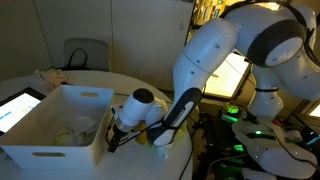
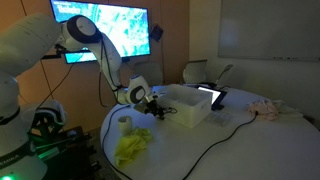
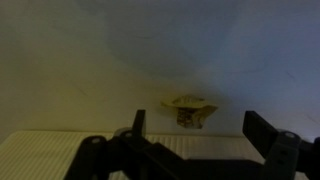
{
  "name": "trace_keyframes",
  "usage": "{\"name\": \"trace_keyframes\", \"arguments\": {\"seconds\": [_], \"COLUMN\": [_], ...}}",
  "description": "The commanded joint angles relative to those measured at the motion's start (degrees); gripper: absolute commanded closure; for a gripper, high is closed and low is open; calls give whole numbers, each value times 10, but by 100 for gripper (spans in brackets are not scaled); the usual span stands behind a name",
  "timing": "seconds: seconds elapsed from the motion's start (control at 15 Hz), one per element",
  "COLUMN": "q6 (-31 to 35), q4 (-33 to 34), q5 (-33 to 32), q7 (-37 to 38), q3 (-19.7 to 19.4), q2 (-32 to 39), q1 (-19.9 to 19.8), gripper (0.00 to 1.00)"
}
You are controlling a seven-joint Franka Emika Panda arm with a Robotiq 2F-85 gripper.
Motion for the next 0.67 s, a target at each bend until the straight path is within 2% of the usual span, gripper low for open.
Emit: {"name": "trace_keyframes", "arguments": {"seconds": [0.0,0.13,0.2,0.33,0.47,0.53,0.6], "q6": [16,19,20,18,19,17,17], "q4": [20,28,32,33,33,31,30], "q5": [18,18,18,19,19,18,18], "q7": [-11,-17,-17,-18,-17,-20,-20], "q3": [5,12,14,14,13,14,14], "q2": [34,42,46,46,45,42,40], "q1": [-1,-7,-8,-10,-9,-12,-12], "gripper": [9,14,22,21,28,39,36]}}
